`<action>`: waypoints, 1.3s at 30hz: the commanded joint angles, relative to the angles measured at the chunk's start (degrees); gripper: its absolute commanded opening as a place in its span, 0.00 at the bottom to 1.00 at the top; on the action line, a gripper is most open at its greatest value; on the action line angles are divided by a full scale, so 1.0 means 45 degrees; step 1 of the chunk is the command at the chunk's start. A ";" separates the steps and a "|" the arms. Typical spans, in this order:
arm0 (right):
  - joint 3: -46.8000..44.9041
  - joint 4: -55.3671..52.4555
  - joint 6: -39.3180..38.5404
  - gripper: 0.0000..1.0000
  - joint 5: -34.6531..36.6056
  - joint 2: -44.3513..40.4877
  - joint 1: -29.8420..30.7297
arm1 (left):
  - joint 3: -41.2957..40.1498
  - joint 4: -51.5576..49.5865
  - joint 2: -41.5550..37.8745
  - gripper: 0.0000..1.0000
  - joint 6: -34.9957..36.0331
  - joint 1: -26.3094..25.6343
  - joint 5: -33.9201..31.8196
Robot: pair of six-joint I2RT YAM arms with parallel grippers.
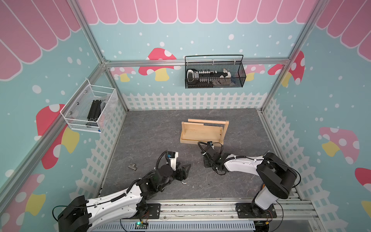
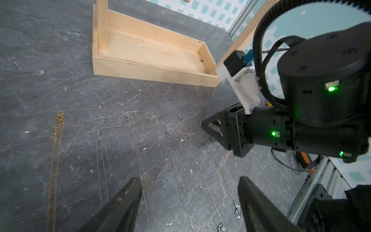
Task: Take the necklace off the jewelry display stand
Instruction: Adjust the necklace at the center of the board.
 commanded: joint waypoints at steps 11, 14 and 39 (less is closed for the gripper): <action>0.0173 -0.0043 0.0614 0.33 0.0368 0.0517 0.0253 | -0.0349 0.0055 -0.0362 0.77 -0.0088 0.0075 -0.0070; 0.0196 -0.0015 0.0729 0.25 0.0408 0.0622 0.0252 | -0.0387 0.0018 -0.0460 0.77 -0.0088 0.0077 -0.0098; 0.0322 -0.0071 0.0819 0.24 0.0786 0.0990 0.0253 | -0.0281 -0.0133 -0.0492 0.77 -0.0049 0.0076 -0.0120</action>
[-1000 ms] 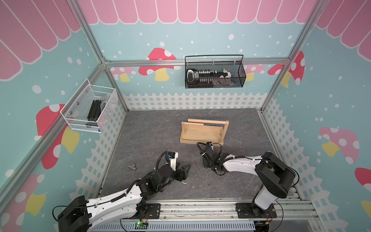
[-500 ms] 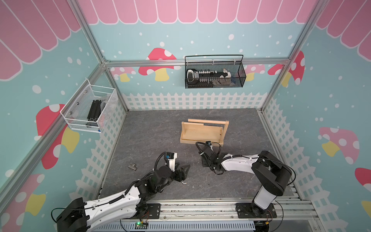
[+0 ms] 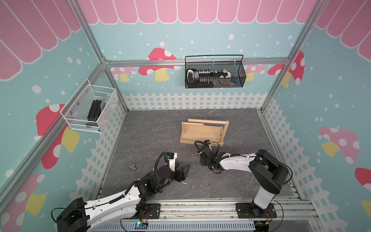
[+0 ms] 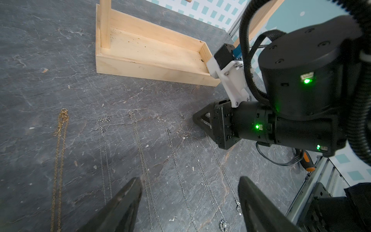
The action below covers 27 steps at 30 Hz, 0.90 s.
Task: Take the necklace off the jewelry display stand
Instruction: Adjust the necklace at the center of the board.
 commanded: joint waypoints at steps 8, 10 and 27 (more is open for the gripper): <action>-0.0914 -0.0689 0.0602 0.24 0.0087 -0.0724 0.0093 | 0.0103 -0.0043 0.0051 0.76 -0.0083 0.0065 0.0038; -0.1023 -0.0586 0.0602 0.23 0.0027 -0.0763 0.0127 | 0.0103 -0.0043 0.0031 0.76 -0.0102 0.0075 0.0075; -0.1097 -0.0088 0.0798 0.13 -0.0093 -0.0332 0.0144 | 0.0030 -0.0180 -0.0177 0.76 -0.0178 0.0075 0.0079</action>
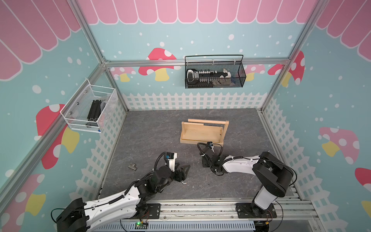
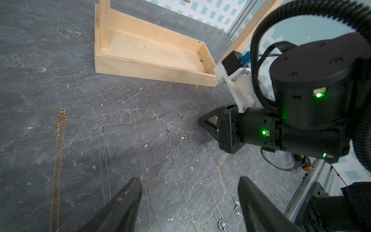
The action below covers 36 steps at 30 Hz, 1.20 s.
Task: Take the necklace off the jewelry display stand
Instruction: Adjust the necklace at the center of the board.
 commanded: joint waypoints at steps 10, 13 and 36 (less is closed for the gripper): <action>0.0226 -0.0959 0.0171 0.11 0.0416 0.0402 0.0076 | 0.0021 0.0043 0.0145 0.77 -0.0059 0.0061 -0.0052; 0.0401 -0.1063 0.0074 0.11 0.0504 0.0564 0.0084 | 0.0025 0.0080 0.0240 0.76 -0.0059 0.0061 -0.0026; 0.1277 -0.1223 -0.0308 0.16 0.0508 0.1283 -0.0228 | 0.0434 0.0139 0.0972 0.77 0.0214 0.0070 -0.0033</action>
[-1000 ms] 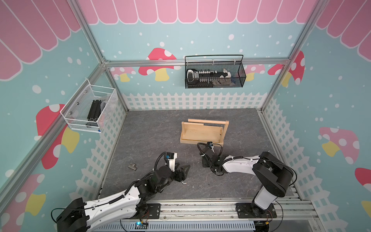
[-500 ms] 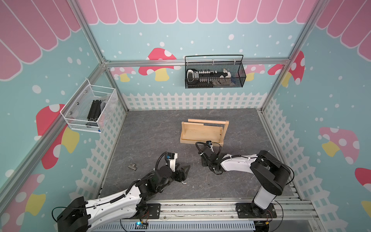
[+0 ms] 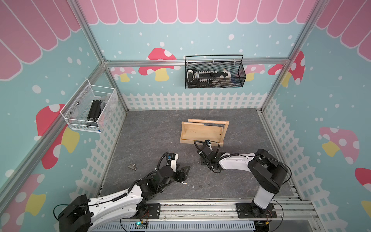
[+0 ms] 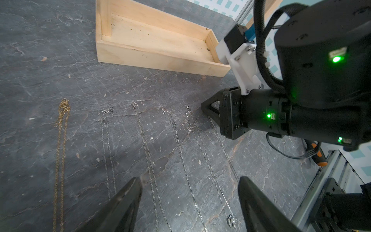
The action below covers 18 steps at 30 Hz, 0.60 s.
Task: Take the necklace off the jewelry display stand
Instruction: Adjust the necklace at the center of the board.
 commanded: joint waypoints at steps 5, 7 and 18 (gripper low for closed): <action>0.0197 -0.0653 -0.0034 0.16 -0.0039 0.0438 -0.0258 | 0.0535 0.0207 0.0359 0.77 0.0195 0.0067 0.0031; 0.0190 -0.0654 -0.0053 0.16 -0.0097 0.0438 -0.0312 | 0.0576 0.0276 0.0482 0.77 0.0195 0.0063 0.0071; -0.0518 -0.0467 0.0158 0.16 -0.0474 -0.0288 -0.0265 | 0.0714 0.0456 0.0801 0.77 0.0177 0.0070 0.0197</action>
